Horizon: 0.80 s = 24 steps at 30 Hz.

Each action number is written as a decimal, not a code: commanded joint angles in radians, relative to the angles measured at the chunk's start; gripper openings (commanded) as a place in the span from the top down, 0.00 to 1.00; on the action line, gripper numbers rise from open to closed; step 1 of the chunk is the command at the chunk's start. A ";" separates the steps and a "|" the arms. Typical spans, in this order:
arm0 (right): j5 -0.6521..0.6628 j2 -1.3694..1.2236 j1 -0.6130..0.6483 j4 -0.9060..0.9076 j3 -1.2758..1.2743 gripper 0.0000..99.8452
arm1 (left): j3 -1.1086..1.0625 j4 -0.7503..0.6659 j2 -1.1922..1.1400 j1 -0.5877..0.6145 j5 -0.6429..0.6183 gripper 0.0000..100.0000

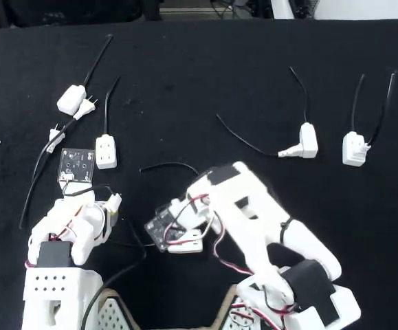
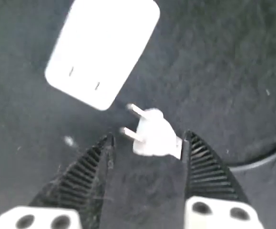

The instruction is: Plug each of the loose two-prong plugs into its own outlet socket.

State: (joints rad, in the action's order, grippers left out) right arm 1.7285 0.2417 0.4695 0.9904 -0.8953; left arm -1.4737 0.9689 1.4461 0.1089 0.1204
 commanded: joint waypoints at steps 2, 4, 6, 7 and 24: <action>0.011 0.039 0.023 -0.181 -0.071 0.79 | 0.067 0.002 0.009 0.015 -0.008 0.79; 0.009 0.039 0.009 -0.224 -0.091 0.79 | 0.067 0.002 0.009 0.015 -0.008 0.79; 0.008 0.039 -0.012 -0.252 -0.101 0.79 | 0.067 0.002 0.009 0.015 -0.008 0.79; 0.008 0.039 -0.026 -0.259 -0.102 0.79 | 0.067 0.002 0.009 0.015 -0.008 0.79; -0.153 0.047 -0.057 -0.304 -0.076 0.98 | 0.068 0.002 0.009 0.015 -0.008 0.79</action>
State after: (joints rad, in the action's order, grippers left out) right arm 1.6855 0.2417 0.4419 0.7465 -1.0012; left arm -1.4737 0.9689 1.4461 0.1166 0.1204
